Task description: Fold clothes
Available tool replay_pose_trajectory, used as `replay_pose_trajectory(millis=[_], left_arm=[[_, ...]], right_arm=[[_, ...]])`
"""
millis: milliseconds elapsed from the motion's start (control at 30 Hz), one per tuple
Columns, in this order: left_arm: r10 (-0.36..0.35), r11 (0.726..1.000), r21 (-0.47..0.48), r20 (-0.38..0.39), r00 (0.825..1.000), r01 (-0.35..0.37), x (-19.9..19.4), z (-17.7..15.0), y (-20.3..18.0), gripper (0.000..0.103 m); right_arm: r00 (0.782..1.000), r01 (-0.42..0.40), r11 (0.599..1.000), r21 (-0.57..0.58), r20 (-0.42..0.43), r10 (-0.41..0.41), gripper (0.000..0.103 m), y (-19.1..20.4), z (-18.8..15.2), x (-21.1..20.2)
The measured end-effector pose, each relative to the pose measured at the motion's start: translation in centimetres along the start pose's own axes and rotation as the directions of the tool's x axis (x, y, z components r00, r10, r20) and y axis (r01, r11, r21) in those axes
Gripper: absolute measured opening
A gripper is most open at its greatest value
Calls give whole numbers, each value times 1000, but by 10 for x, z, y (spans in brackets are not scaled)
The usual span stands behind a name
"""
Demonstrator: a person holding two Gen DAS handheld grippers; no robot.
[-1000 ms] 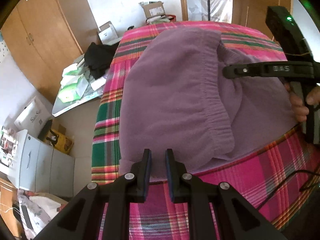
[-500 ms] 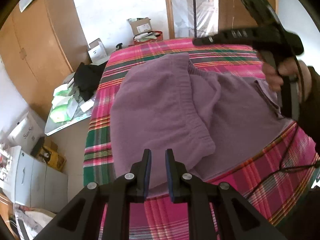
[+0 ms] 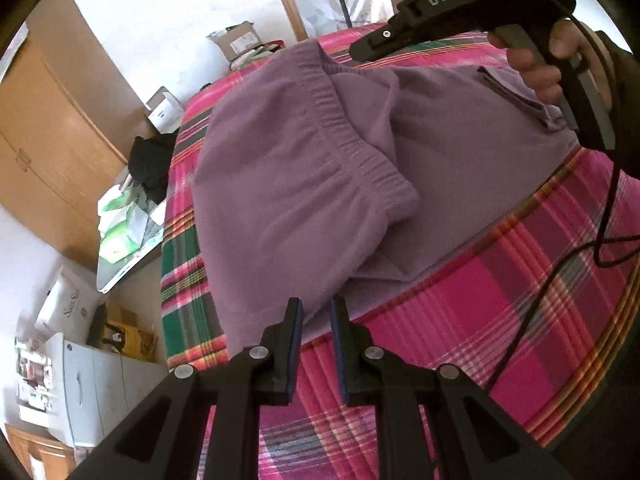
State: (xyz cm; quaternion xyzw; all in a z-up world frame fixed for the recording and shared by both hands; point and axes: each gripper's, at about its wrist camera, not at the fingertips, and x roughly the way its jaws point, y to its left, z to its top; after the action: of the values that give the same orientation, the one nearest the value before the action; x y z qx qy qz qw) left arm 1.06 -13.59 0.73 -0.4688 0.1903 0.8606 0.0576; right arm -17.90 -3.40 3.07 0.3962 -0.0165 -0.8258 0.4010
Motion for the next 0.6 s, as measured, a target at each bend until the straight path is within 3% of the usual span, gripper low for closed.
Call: replay_pose_trajectory(millis=[67,167,367,433,500,600], left_arm=[[9,1000,-13,40,999,-8,-2,-4,1,19],[51,999,-15,59,997,-50,5,-5,1,26],[88,996,17,69,994,-89,16,-2,-5,29],[55,998,34,80,995,-58,12,-1,-10,30],[42,997,65,90,995,-48,10,-1,-15,38],[83,994,67,92,992,-89,15,1,-14,45]], right_arm=[[1000,-11,1000,18,0,11,41,-1,-5,0],[1000,-11,999,42,-8,11,48,-3,-10,3],[1000,10,998,64,-22,-8,50,-7,-21,6],[1000,14,998,68,-29,-12,51,-9,-23,7],[1000,12,997,72,-30,-10,51,-10,-25,6],[1000,13,997,77,-28,-11,52,-12,-28,6]])
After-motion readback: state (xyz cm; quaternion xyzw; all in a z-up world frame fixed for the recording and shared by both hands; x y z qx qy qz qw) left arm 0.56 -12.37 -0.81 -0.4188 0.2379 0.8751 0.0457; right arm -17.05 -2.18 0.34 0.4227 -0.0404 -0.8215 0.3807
